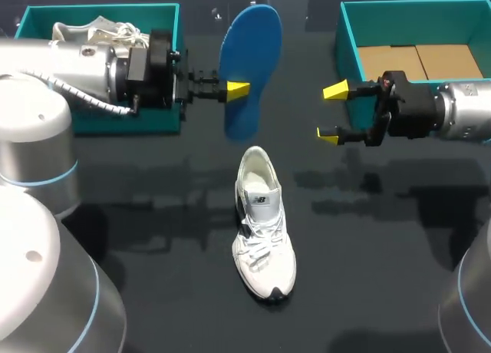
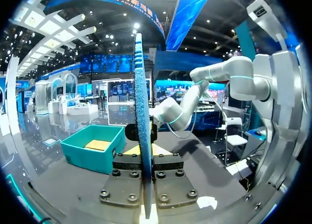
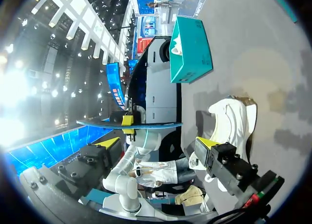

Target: Take the shoe out of the shoebox, open the shoe tongue, remove and reinsert the insole, then place the shoe into the shoebox

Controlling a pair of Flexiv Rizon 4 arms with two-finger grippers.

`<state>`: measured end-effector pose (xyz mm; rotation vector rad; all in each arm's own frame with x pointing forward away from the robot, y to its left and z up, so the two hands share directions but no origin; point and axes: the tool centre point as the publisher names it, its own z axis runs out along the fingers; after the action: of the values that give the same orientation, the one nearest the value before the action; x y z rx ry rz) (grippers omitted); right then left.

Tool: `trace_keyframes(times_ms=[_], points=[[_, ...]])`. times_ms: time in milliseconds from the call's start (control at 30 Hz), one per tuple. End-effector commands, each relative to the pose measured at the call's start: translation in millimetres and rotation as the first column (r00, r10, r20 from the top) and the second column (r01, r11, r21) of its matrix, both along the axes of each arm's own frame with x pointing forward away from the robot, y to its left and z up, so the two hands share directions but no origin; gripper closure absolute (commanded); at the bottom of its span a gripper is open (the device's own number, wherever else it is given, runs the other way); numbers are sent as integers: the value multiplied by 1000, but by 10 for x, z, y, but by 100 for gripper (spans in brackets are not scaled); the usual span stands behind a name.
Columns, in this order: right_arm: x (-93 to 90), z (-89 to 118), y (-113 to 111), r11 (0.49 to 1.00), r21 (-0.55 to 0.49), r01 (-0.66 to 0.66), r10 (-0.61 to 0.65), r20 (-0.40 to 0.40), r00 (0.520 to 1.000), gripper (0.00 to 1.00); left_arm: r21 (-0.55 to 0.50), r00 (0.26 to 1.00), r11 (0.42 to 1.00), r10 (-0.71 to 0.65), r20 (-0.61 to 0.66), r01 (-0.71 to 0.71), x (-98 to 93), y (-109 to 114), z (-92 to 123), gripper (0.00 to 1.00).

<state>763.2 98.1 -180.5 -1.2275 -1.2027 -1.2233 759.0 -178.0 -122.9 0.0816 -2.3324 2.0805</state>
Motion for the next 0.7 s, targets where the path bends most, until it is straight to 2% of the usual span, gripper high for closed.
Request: trace_keyframes(times_ms=[33, 300, 567, 700], points=[[-13, 5, 5, 1000, -3, 3, -3, -1, 1000, 0, 27, 953, 1000, 5, -302, 4, -19, 14, 49, 100], [-13, 5, 5, 1000, -3, 3, -3, -1, 1000, 0, 45, 854, 999, 28, -520, -5, -21, -27, -54, 100], [-13, 5, 5, 1000, -3, 3, -3, -1, 1000, 0, 47, 697, 999, 34, -717, 0, 37, -106, -214, 100], [-13, 5, 5, 1000, -3, 3, -3, -1, 1000, 0, 51, 632, 999, 51, -773, -19, 69, -164, -299, 100]])
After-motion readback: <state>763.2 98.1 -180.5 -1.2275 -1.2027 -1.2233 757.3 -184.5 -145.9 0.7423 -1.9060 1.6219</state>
